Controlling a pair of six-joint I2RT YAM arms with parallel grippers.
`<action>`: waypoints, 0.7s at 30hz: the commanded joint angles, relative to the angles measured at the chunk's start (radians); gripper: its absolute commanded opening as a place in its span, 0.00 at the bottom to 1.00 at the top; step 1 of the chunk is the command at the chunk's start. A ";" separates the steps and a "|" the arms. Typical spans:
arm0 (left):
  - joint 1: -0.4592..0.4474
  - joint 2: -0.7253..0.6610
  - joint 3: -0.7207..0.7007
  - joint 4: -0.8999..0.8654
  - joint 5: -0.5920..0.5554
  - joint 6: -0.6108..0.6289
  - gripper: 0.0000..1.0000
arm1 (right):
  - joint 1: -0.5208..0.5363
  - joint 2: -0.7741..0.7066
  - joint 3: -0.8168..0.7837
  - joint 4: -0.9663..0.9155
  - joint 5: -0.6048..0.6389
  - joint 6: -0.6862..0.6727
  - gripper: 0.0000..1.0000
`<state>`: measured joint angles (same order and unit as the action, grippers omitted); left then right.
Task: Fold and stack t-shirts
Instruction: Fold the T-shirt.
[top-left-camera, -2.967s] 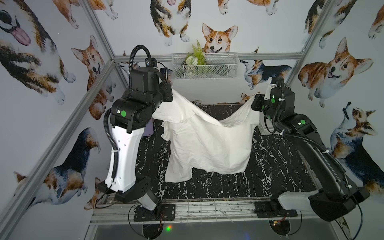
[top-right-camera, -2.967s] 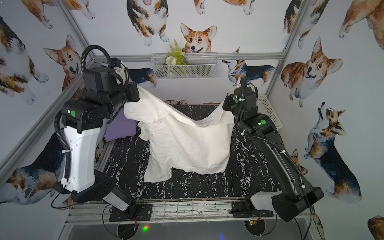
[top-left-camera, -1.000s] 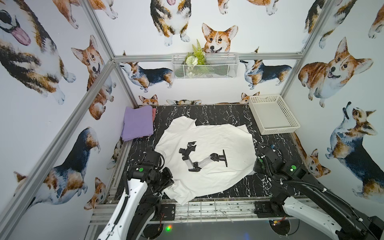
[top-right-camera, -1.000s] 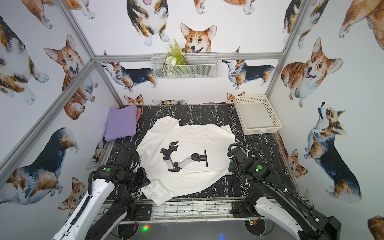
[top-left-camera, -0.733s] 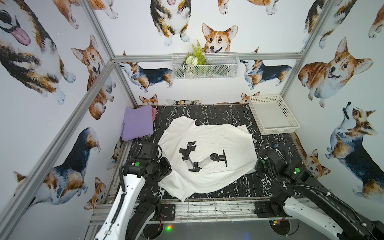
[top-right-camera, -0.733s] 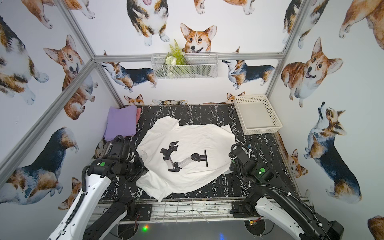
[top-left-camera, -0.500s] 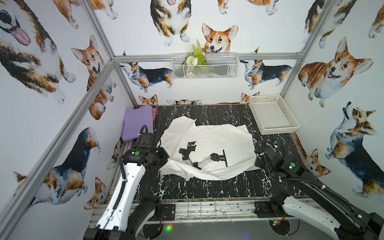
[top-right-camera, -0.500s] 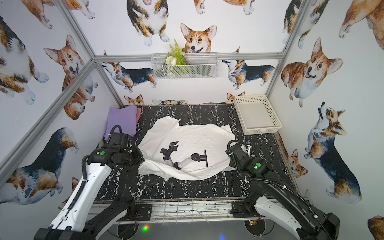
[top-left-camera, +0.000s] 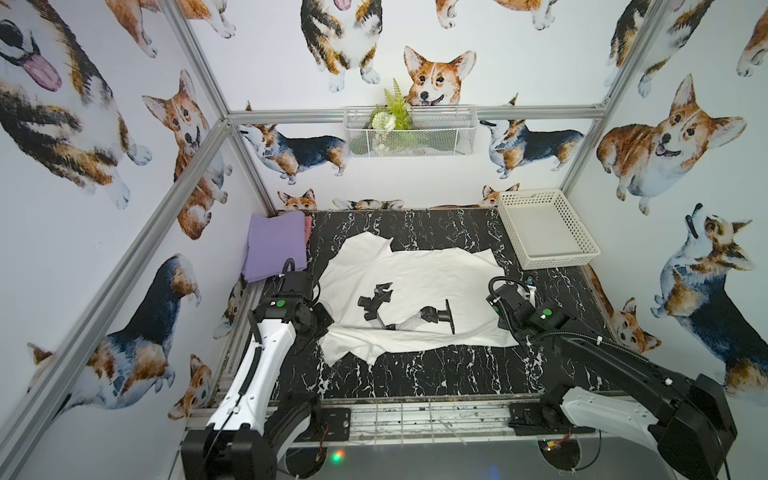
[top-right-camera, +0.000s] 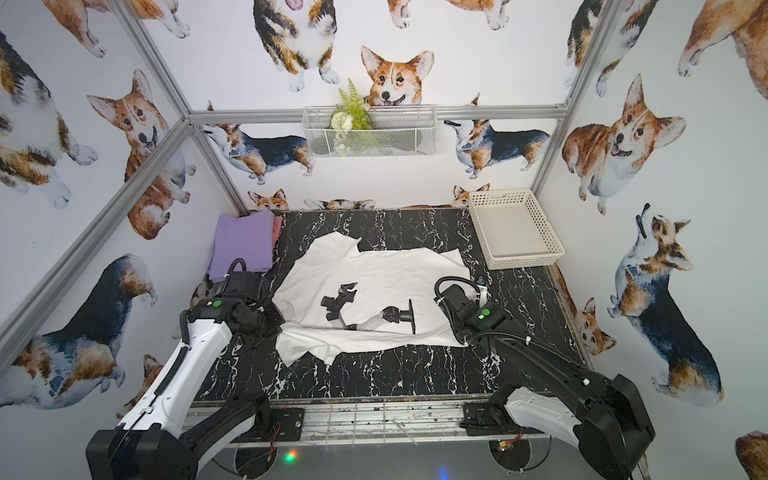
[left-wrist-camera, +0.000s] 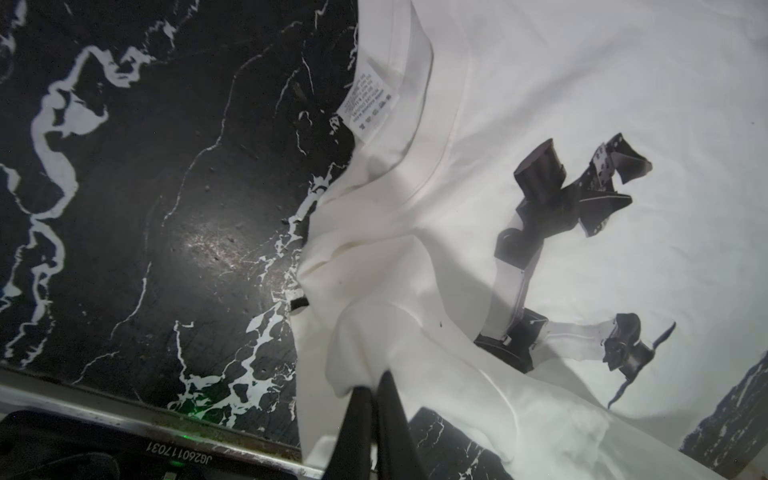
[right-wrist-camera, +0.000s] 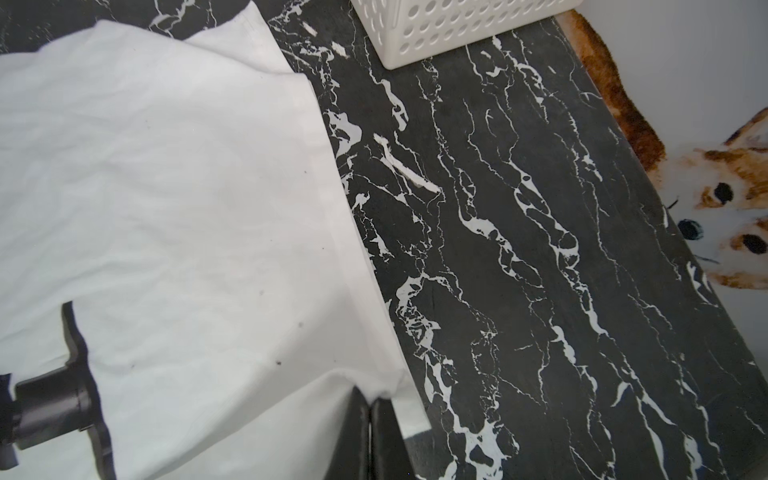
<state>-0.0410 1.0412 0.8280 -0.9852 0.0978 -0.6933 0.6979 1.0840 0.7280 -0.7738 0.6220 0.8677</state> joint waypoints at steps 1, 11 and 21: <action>0.024 0.017 0.001 0.019 -0.058 0.050 0.00 | -0.001 0.030 0.016 0.031 0.037 0.009 0.00; 0.055 0.132 -0.020 0.149 -0.006 0.069 0.00 | -0.003 0.134 0.014 0.056 0.058 0.014 0.00; 0.054 0.197 0.014 0.182 0.006 0.092 0.00 | -0.003 0.175 0.037 0.018 0.065 0.035 0.00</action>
<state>0.0120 1.2358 0.8288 -0.8139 0.1032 -0.6128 0.6952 1.2564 0.7452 -0.7296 0.6575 0.8700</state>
